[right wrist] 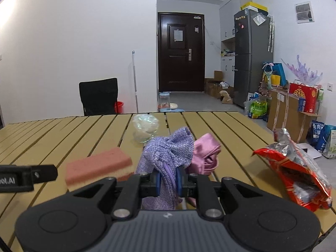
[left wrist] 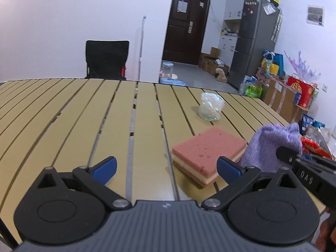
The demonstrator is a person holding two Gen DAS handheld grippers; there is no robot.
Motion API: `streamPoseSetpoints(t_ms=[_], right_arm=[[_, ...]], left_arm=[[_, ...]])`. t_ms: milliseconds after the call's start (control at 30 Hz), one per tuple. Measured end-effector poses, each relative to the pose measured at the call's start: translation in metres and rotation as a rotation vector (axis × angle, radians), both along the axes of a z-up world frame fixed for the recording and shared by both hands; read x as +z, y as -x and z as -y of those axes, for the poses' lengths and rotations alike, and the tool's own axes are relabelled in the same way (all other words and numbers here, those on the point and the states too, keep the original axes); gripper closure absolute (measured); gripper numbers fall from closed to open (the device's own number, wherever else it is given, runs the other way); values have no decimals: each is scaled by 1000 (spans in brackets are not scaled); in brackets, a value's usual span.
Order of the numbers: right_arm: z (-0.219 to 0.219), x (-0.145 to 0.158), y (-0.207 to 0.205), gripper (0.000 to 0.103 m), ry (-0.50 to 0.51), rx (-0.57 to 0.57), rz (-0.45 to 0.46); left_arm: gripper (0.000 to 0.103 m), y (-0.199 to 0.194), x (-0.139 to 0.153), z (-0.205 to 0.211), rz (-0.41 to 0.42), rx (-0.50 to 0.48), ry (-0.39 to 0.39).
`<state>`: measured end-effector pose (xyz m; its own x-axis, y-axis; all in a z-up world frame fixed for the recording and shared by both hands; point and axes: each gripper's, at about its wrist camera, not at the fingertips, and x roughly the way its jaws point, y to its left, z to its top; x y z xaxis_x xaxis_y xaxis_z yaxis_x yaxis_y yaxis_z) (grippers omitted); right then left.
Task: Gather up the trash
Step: 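Grasp the pink sponge with the left tool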
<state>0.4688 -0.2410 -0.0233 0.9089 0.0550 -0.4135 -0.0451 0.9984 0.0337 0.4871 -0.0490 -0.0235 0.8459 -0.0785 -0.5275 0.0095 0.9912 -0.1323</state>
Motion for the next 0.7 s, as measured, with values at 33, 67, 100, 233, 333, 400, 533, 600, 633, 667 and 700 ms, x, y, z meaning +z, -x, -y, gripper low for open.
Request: streamPoseSetpoints(t_ms=[33,67,100,233,333,400,533,600,633,667,700], right_arm=[[3,1,0,89,-5,-3,4],[6,2,1,89,-12,-6,8],[9,4,2,89,-20,-8,12],[23,7,5,89,-56,-23,28],[31,6,5,89,-61,-34,24],[35,5,4,89,-65,-34,18],[40,3,4,89,-67,-32,17],[43,4,4,89,-70,-29,17],[43,4,3,89,-71,-29,17],[44,3,3,89,-72,-28,16],[46,3,3,89,-75,-27,16]], left_arm=[[0,-2,-1,3,-3,-11,-2],[0,-4,-1,5,-6,-19,-4],[0,-5,-3,7,-10,-25,-4],[0,-12,-6,19,-20,-56,-31],[0,-21,-11,31,-37,-103,-51],[0,-26,-13,40,-43,-138,-65],[0,-43,-15,60,-46,-166,-114],[0,-53,-15,65,-52,-164,-115],[0,-57,-15,65,-55,-162,-107],[0,-62,-15,66,-59,-158,-98],[0,-66,-16,66,-68,-153,-99]])
